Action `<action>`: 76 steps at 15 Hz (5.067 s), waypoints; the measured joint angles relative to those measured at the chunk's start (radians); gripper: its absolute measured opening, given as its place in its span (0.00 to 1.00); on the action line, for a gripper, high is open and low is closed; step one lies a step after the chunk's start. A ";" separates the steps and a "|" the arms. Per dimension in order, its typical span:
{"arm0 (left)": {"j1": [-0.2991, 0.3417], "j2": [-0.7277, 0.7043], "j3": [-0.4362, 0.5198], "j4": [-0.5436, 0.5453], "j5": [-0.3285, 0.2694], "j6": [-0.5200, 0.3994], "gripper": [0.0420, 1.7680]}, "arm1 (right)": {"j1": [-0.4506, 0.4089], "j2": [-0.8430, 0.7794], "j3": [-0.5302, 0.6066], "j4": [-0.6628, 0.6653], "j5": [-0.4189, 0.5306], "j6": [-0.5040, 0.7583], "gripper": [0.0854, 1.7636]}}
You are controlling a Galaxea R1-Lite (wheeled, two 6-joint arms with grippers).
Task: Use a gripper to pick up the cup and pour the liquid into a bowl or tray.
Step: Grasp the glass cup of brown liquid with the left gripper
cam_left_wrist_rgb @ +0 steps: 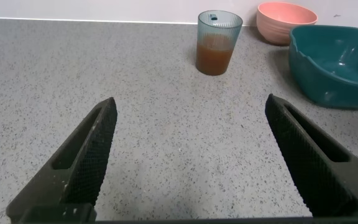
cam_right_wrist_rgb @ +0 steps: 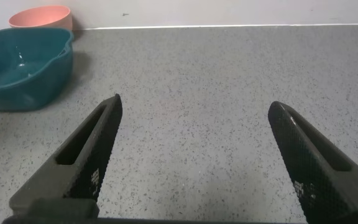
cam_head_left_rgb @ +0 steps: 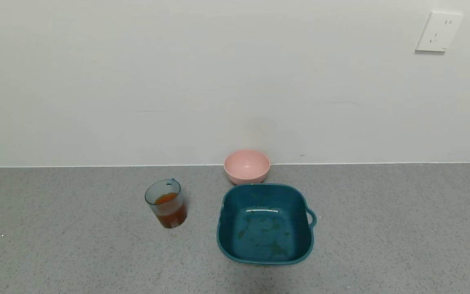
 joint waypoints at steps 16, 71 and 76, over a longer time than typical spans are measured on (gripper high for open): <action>0.000 0.000 -0.006 0.003 -0.004 0.010 0.97 | 0.000 0.000 0.000 0.001 0.000 0.000 0.97; -0.177 2.047 -0.609 -0.908 -0.019 0.120 0.97 | 0.000 0.000 0.000 0.000 0.000 0.000 0.97; -0.175 2.065 -0.610 -0.919 -0.021 0.121 0.74 | 0.000 0.000 0.000 0.000 0.000 0.000 0.97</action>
